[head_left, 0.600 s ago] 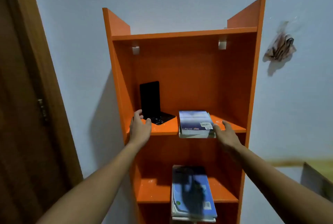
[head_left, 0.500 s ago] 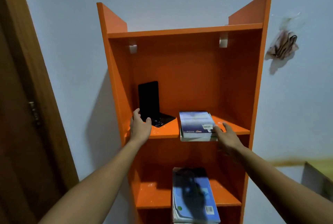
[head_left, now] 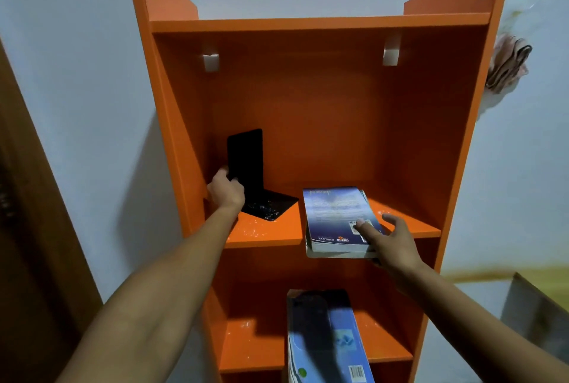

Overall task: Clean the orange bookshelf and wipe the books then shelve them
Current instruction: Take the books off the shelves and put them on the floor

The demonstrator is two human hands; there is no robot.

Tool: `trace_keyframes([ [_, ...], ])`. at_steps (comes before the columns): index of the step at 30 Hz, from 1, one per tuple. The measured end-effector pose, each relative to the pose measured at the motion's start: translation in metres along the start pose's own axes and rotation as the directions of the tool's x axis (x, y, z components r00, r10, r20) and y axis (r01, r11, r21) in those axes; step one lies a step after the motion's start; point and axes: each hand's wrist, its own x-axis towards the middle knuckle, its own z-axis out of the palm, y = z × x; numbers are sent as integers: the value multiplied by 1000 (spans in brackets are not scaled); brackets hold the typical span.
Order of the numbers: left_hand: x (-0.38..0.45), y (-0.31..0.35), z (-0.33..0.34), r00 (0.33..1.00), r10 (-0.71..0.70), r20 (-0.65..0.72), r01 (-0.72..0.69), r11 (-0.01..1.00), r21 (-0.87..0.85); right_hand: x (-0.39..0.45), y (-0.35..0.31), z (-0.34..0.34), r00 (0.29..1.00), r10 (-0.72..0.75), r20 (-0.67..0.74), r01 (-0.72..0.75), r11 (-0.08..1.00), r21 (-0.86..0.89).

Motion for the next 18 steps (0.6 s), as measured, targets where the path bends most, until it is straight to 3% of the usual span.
trace_keyframes([
  [5, -28, 0, -23, 950, 305, -69, -299, 951, 83, -37, 14, -2, 991, -129, -43, 128, 992, -18],
  [9, -69, 4, -70, 854, 507, -113, -485, 857, 176, -66, 18, -1, 999, 0, 42, -7, 986, 167],
  [13, -117, -2, -122, 837, 529, -143, -506, 846, 168, -83, 18, -2, 969, 112, 219, -165, 956, 244],
  [18, -177, -26, -179, 888, 438, -141, -421, 897, 134, -114, 41, 5, 954, 136, 267, -204, 948, 243],
])
